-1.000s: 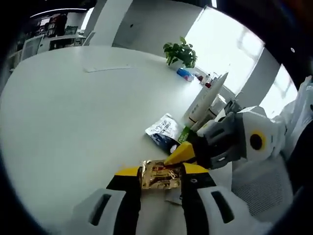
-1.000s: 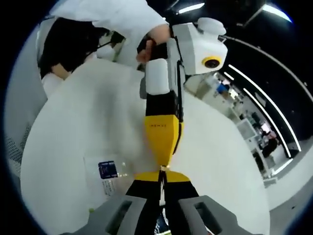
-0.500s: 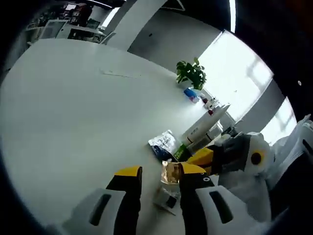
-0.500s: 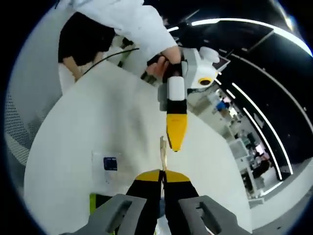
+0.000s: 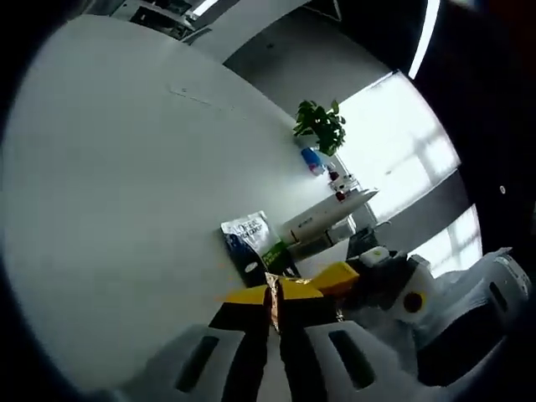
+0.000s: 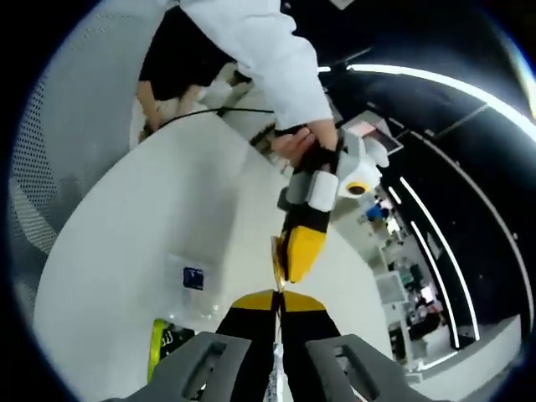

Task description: Arrange the skincare products in the storage area until every visible bottle or jar stands upright without overlapping.

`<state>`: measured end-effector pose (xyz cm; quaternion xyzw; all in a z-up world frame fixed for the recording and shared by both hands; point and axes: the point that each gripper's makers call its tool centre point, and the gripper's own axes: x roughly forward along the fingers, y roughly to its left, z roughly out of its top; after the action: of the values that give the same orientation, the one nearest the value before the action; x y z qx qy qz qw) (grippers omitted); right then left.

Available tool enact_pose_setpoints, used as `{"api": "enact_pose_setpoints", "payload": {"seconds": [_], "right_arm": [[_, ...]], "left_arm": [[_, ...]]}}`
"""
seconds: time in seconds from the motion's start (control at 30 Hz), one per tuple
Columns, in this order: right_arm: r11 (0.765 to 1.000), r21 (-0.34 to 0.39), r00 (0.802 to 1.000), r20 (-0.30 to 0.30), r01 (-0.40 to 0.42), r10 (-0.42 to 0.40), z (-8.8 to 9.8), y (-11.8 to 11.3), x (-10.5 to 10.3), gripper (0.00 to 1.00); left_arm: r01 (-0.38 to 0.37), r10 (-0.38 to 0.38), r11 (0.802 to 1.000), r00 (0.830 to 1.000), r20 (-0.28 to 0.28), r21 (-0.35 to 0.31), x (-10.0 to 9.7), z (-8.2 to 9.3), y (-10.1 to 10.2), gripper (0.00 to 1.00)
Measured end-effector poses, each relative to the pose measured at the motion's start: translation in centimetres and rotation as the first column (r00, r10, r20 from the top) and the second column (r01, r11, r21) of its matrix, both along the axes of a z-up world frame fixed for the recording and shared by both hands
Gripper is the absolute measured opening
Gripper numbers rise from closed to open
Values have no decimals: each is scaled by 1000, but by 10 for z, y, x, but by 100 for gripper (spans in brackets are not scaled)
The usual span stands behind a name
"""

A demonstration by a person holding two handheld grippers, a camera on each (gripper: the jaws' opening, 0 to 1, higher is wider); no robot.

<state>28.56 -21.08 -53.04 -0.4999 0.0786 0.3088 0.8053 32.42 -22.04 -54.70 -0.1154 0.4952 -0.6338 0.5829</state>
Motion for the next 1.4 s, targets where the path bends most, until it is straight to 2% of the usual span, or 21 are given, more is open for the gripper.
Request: {"api": "enact_pose_setpoints", "payload": {"seconds": [0.1,0.17,0.5,0.63,0.73,0.8,0.87,0.9,0.97,1.0,1.07,1.17,1.33,1.4], "right_arm": [[999,19,999,32,-45,44,7,5,-3,0],[999,-1,998,54,-45,45,10,4,-2,0],[998,-38,997,57,-58,60,7,4,-3,0],[994,-61,992,85,-88,93,11,6,-8,0],[993,-68,990,88,-101,107,11,7,-9,0],[989,-99,989,91,-108,117,9,8,-9,0],[990,-96,989,87,-107,116,7,8,-9,0],[990,-96,990,90,-103,112,7,7,-8,0],[992,-81,990,91,-98,106,9,6,-7,0],[992,-77,991,88,-97,104,9,5,-7,0],[991,-93,990,91,-97,105,7,4,-7,0],[993,-80,991,92,-86,93,8,3,-6,0],[997,-56,994,90,-58,63,8,-1,-5,0],[998,-52,995,83,-43,48,8,-3,-3,0]], "left_arm": [[5,-5,1000,1000,-16,-8,-2,1,2,0],[22,-22,1000,999,-34,-8,-7,1,2,0],[62,-63,998,995,-81,-11,-19,1,-1,3],[78,-82,997,982,-172,-28,-25,4,2,4],[83,-87,996,978,-188,-26,-27,2,4,5],[83,-86,996,977,-197,-23,-28,2,5,6],[105,-119,992,964,-238,-68,-36,12,4,8],[107,-120,992,965,-235,-65,-37,12,4,14],[122,-132,991,963,-233,-58,-41,12,4,12],[124,-129,992,979,-159,-38,-36,5,4,8],[102,-109,994,975,-195,-49,-34,9,2,5],[88,-97,995,975,-202,-53,-32,10,0,3],[67,-78,996,978,-191,-63,-28,14,-2,0],[36,-45,998,986,-161,-59,-22,15,-4,0]]}}
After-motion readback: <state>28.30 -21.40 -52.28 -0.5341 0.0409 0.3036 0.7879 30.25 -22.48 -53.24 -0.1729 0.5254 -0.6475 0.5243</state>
